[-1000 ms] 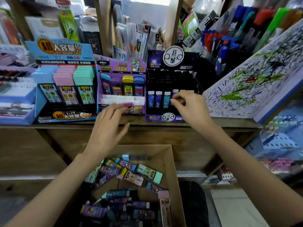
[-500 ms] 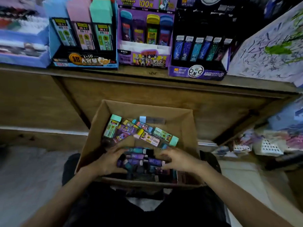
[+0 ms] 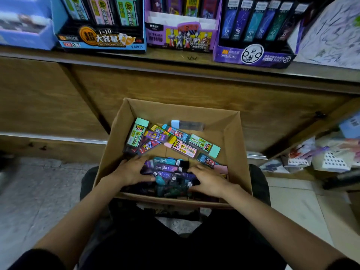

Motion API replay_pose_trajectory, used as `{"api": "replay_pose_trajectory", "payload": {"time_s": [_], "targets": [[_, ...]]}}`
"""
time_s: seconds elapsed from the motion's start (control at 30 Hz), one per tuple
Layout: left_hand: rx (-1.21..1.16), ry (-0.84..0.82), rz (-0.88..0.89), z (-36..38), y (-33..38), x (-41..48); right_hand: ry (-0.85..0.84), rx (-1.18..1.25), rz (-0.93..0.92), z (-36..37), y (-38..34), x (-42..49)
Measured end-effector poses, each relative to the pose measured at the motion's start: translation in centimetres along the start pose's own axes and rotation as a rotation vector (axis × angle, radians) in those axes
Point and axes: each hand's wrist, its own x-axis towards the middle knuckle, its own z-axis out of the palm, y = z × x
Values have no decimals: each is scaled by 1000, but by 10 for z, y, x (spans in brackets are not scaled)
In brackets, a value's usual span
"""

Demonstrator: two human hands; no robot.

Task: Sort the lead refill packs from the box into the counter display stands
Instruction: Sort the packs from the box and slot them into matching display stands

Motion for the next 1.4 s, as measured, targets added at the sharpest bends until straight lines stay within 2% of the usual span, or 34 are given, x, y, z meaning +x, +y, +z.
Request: {"api": "replay_pose_trajectory", "payload": {"time_s": [0.07, 0.23, 0.33, 0.57, 0.7, 0.8, 0.87, 0.97, 1.1, 1.17, 1.27, 1.4], "targets": [[-11, 35, -7, -1, 1, 2, 12, 83, 35, 1, 3, 4], [-149, 83, 16, -2, 4, 4, -31, 551, 177, 1, 8, 8], [-390, 102, 67, -1, 8, 1, -35, 608, 178, -1, 8, 7], [-609, 205, 78, -6, 14, -1, 102, 681, 179, -3, 8, 5], [-580, 293, 41, -13, 18, 4, 203, 822, 207, -12, 9, 4], [-514, 434, -53, -21, 25, 9, 279, 985, 224, -22, 5, -1], [-631, 519, -99, -28, 34, 11, 311, 1088, 234, -31, 3, -6], [-896, 416, -46, -37, 53, 10, 305, 1201, 220, -47, -1, -15], [-1023, 320, 103, -57, 80, 6, 208, 1105, 151, -80, -8, -26], [-912, 271, 194, -70, 91, 1, 165, 1021, 75, -102, -13, -31], [-572, 197, 280, -83, 103, -7, 101, 900, -18, -135, -21, -39], [-595, 146, 335, -93, 111, -15, 149, 854, -60, -162, -31, -43]]}}
